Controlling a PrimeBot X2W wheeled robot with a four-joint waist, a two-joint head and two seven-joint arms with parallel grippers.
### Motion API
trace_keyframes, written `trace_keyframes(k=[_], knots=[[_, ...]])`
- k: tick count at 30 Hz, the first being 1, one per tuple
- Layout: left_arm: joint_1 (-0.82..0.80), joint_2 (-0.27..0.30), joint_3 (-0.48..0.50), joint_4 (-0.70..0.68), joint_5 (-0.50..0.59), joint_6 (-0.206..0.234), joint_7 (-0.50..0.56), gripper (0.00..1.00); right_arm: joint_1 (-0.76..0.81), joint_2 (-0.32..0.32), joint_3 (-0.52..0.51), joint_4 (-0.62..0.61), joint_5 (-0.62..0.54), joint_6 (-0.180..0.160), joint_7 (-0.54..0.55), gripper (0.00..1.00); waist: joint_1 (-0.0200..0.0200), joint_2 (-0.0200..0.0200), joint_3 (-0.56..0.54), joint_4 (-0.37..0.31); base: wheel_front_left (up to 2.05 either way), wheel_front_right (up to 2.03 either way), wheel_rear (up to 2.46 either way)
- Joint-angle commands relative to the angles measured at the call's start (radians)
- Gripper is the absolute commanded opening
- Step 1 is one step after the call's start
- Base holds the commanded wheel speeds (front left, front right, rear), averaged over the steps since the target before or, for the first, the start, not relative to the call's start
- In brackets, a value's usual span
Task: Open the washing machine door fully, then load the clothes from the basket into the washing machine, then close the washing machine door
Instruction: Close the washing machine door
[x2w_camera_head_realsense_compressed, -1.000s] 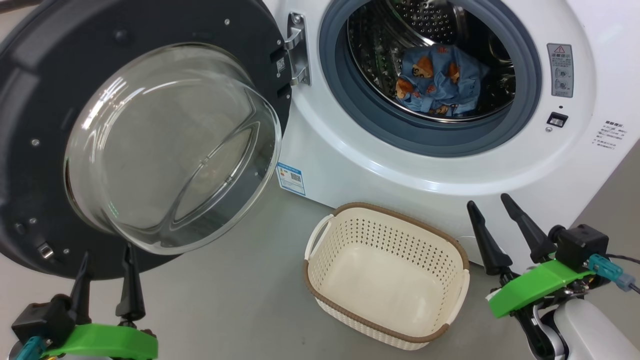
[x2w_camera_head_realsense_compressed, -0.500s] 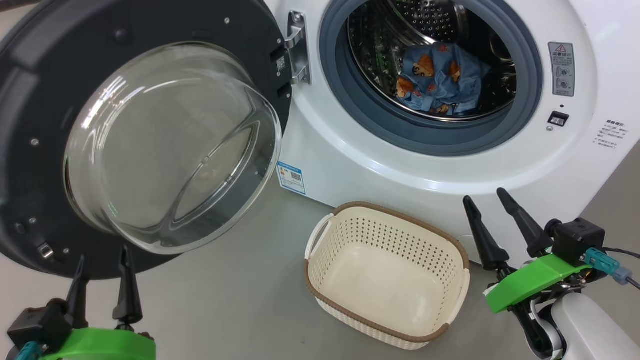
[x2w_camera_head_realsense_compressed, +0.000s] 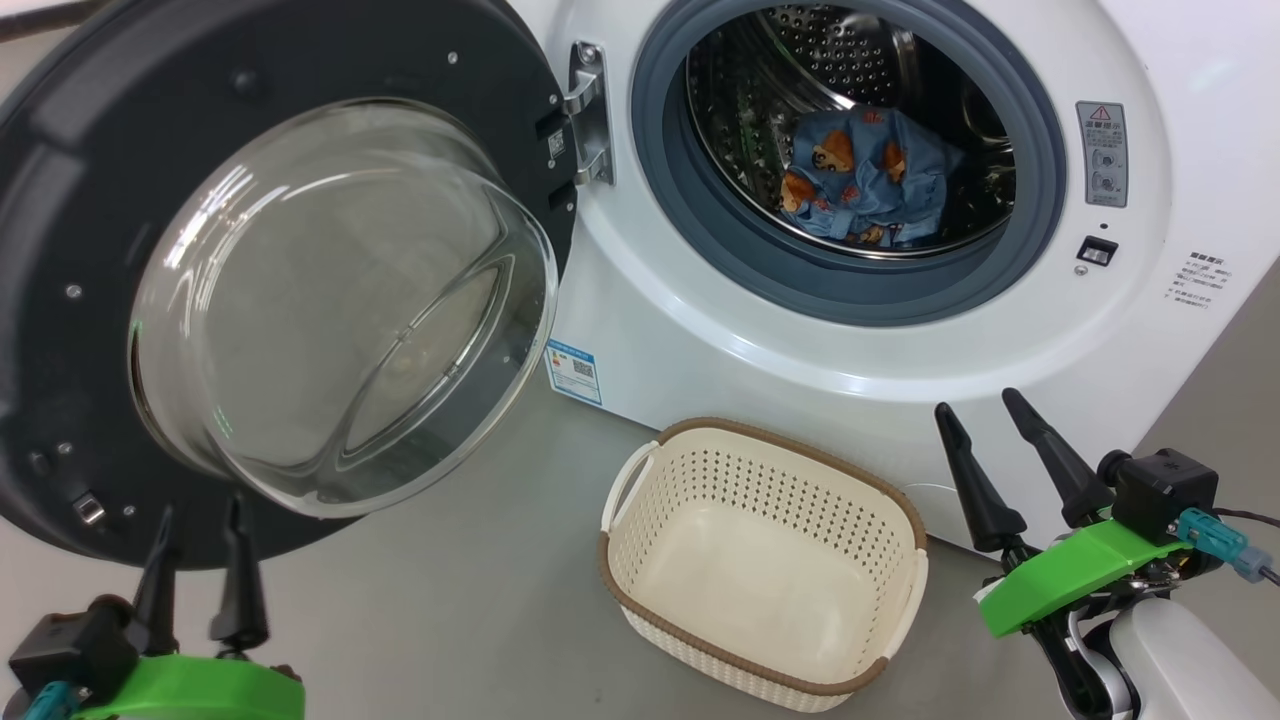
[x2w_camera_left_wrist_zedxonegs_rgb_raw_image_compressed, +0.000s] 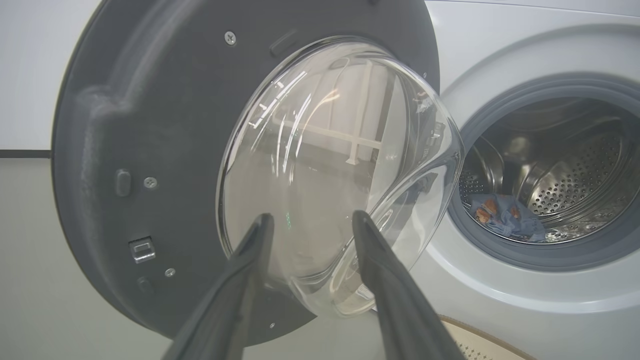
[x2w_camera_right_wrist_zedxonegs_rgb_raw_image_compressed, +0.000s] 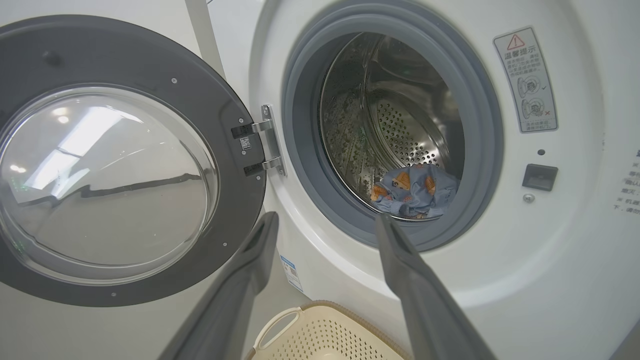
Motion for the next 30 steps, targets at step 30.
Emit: trace_keyframes(k=[30], knots=[[-0.254,0.185,0.448,-0.274,-0.543,-0.086,0.118,0.0,0.031,-0.02,-0.011,-0.044,-0.006,0.005,-0.008,1.0,0.0,0.0,-0.005,-0.073,0.0,0.0,0.0]])
